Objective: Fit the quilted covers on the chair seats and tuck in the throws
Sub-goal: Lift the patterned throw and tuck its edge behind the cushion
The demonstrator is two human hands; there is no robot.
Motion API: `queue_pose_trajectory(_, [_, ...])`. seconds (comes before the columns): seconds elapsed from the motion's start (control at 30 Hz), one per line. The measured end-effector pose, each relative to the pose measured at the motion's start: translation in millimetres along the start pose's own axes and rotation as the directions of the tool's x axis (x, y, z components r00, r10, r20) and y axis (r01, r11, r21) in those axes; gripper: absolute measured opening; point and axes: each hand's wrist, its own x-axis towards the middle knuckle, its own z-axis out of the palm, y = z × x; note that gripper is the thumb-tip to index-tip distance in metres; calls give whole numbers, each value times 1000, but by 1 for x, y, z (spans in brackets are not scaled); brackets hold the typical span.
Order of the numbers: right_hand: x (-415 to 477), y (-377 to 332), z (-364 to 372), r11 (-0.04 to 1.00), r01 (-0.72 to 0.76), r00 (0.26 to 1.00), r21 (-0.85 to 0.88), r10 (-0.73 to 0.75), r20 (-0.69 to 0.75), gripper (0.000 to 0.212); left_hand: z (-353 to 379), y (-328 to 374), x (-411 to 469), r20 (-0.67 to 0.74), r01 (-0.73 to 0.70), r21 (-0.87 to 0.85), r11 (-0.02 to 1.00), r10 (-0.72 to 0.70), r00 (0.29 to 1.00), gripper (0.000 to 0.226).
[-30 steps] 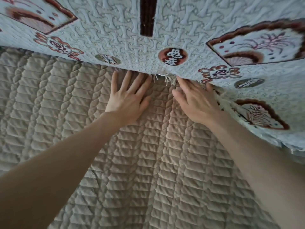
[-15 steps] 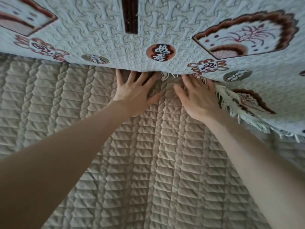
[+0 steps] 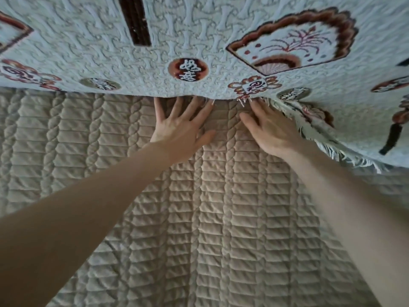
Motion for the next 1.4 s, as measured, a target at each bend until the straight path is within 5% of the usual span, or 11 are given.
queue_pose_trajectory(0.23, [-24,11,9,996,62,992,57,-55,-113,66,-6,22,26,81,71,-57,996,-66,995,66])
queue_pose_trajectory(0.37, [-7,42,-6,999,16,1000,38,-15,-27,66,-3,36,24,-16,103,-52,993,-104,994,66])
queue_pose_trajectory(0.73, [-50,76,-10,973,229,962,-11,-228,-151,75,0,77,44,-19,222,-18,975,-222,975,70])
queue_pose_trajectory(0.93, [-40,109,-19,977,192,978,-95,-198,-58,78,-2,114,21,-45,47,-29,998,-48,998,77])
queue_pose_trajectory(1.17, [12,127,-47,971,158,987,-179,-157,20,72,-6,128,41,-8,53,-2,999,-53,999,83])
queue_pose_trajectory(1.4, [-22,140,-28,963,204,969,-174,-224,-103,74,-14,136,73,89,165,-10,986,-163,983,91])
